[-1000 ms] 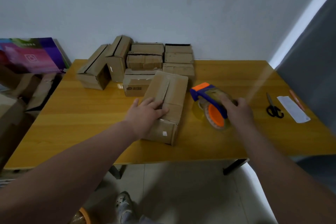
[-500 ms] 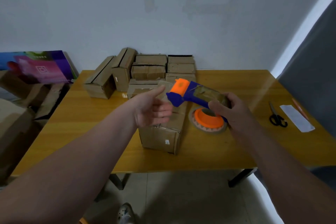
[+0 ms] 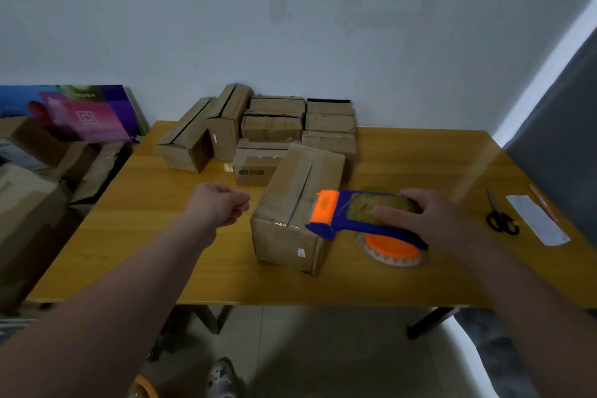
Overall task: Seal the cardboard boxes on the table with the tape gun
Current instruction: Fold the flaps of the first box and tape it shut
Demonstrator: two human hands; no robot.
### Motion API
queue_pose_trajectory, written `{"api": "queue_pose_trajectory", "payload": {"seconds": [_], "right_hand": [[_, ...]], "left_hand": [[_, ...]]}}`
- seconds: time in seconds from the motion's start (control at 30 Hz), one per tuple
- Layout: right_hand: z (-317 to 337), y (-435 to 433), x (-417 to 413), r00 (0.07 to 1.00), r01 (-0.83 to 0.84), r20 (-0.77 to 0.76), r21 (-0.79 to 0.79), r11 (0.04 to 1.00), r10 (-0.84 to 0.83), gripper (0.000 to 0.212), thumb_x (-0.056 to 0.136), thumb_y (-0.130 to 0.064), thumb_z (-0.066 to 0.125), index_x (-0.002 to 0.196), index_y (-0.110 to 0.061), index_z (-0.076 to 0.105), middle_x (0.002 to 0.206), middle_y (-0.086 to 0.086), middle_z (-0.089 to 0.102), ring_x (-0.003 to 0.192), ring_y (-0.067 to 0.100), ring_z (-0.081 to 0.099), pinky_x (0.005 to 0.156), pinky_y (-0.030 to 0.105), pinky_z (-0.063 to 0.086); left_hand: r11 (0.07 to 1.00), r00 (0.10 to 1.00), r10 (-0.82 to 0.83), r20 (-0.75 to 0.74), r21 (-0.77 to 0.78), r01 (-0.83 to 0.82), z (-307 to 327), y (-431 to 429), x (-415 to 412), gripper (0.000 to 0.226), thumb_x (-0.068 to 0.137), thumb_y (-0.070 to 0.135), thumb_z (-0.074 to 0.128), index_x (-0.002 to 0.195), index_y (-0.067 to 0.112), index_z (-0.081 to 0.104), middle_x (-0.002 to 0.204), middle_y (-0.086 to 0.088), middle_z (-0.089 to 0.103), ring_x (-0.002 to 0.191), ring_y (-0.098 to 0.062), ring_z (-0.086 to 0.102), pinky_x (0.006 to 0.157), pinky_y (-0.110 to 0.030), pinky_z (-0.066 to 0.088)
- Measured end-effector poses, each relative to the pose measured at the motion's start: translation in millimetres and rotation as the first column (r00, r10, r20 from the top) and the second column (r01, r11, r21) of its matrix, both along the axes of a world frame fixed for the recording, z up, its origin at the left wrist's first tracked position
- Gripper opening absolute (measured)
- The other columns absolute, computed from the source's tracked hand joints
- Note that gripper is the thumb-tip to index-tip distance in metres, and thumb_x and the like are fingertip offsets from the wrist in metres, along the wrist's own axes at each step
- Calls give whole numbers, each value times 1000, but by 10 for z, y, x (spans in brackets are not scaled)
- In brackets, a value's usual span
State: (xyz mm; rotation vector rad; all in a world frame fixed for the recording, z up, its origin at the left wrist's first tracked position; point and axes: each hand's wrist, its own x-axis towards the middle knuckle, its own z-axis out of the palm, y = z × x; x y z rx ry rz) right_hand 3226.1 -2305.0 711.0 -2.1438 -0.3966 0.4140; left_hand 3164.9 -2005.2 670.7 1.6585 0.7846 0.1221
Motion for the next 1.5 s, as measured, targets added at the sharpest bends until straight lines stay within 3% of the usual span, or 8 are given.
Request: {"api": "queue_pose_trajectory", "payload": {"seconds": [0.33, 0.6, 0.77, 0.83, 0.93, 1.1, 1.27, 1.5], "right_hand": [[-243, 74, -41, 998, -41, 50, -61, 997, 44, 29, 74, -52, 69, 92, -34, 57, 92, -10, 63, 73, 6, 65, 53, 13, 46], [-367, 100, 44, 990, -143, 17, 12, 990, 142, 23, 89, -35, 64, 106, -51, 58, 109, -11, 58, 91, 10, 63, 69, 24, 55], [-404, 73, 88, 953, -247, 118, -230, 941, 279, 36, 97, -41, 49, 107, -73, 37, 103, -6, 51, 95, 11, 54, 83, 32, 50], [-387, 94, 93, 948, -250, 124, -279, 927, 293, 35, 91, -51, 53, 110, -73, 33, 103, -6, 48, 96, 11, 52, 82, 29, 48], [-386, 108, 101, 935, -258, 142, -362, 896, 326, 66, 66, -70, 65, 124, -69, 32, 107, -9, 41, 98, 9, 47, 82, 26, 47], [-367, 126, 131, 851, -202, 315, -542, 816, 420, 73, 79, -59, 65, 142, -53, 28, 104, -6, 37, 97, 7, 40, 77, 23, 44], [-377, 167, 104, 832, -183, 345, -569, 802, 435, 75, 82, -59, 61, 145, -50, 23, 106, -5, 36, 98, 9, 41, 75, 23, 45], [-416, 161, 52, 827, -171, 373, -547, 819, 421, 73, 86, -48, 63, 147, -47, 22, 108, -3, 39, 98, 10, 44, 73, 23, 45]], "left_hand": [[976, 998, 60, 3, 208, -59, -372, -47, -7, 25, 89, 26, 67, 77, 4, 66, 66, -4, 64, 61, -15, 53, 63, -33, 47], [958, 997, 69, -29, 281, -58, -510, -18, 7, 30, 91, 27, 64, 72, 3, 63, 62, -3, 62, 57, -15, 51, 57, -27, 42], [978, 998, 19, -58, 209, -7, -593, -28, 10, 30, 92, 26, 63, 69, 6, 60, 68, -8, 64, 64, -20, 55, 64, -33, 47], [981, 998, -7, -66, 191, 19, -593, -29, 4, 30, 93, 26, 62, 71, 7, 60, 70, -8, 64, 69, -22, 56, 64, -33, 48], [977, 994, -47, -96, 203, 66, -554, -40, -4, 27, 95, 29, 58, 77, 9, 61, 73, -8, 64, 73, -23, 57, 63, -32, 48], [978, 960, -124, -253, 131, 161, -544, -50, -48, 28, 97, 37, 52, 107, 11, 57, 85, -12, 66, 76, -25, 59, 62, -32, 48], [956, 996, 83, -17, 284, -75, -479, -141, -36, 22, 95, 18, 53, 106, 8, 69, 99, -8, 69, 94, -28, 64, 85, -42, 54], [989, 990, -135, -28, 53, 137, -460, -295, -118, 55, 97, 30, 48, 147, 12, 35, 146, -6, 42, 134, -27, 38, 113, -41, 31]]}}
